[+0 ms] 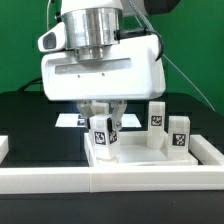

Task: Assemble square table

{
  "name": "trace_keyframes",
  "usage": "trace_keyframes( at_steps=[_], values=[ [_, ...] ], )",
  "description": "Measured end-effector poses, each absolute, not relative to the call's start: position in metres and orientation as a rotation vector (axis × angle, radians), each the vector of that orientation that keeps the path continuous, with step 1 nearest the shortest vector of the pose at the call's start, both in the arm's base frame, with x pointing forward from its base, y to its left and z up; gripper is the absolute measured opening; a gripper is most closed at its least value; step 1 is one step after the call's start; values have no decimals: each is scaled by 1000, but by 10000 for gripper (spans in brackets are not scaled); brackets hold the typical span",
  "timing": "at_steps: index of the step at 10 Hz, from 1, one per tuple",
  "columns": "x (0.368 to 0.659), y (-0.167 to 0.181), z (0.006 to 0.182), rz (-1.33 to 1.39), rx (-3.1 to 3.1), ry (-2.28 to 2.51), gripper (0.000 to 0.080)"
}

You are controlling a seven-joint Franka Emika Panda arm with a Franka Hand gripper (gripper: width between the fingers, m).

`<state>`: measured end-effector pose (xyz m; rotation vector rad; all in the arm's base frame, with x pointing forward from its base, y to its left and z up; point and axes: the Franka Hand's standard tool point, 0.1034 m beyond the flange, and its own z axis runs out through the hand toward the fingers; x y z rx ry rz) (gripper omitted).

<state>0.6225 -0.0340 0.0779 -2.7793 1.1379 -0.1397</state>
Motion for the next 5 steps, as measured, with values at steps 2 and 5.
trace_keyframes(
  at_steps=[2,5],
  values=[
    [622,-26,78,-109,-2630,1431,290],
    [622,-17,77,-57,-2363,1815,290]
  ],
)
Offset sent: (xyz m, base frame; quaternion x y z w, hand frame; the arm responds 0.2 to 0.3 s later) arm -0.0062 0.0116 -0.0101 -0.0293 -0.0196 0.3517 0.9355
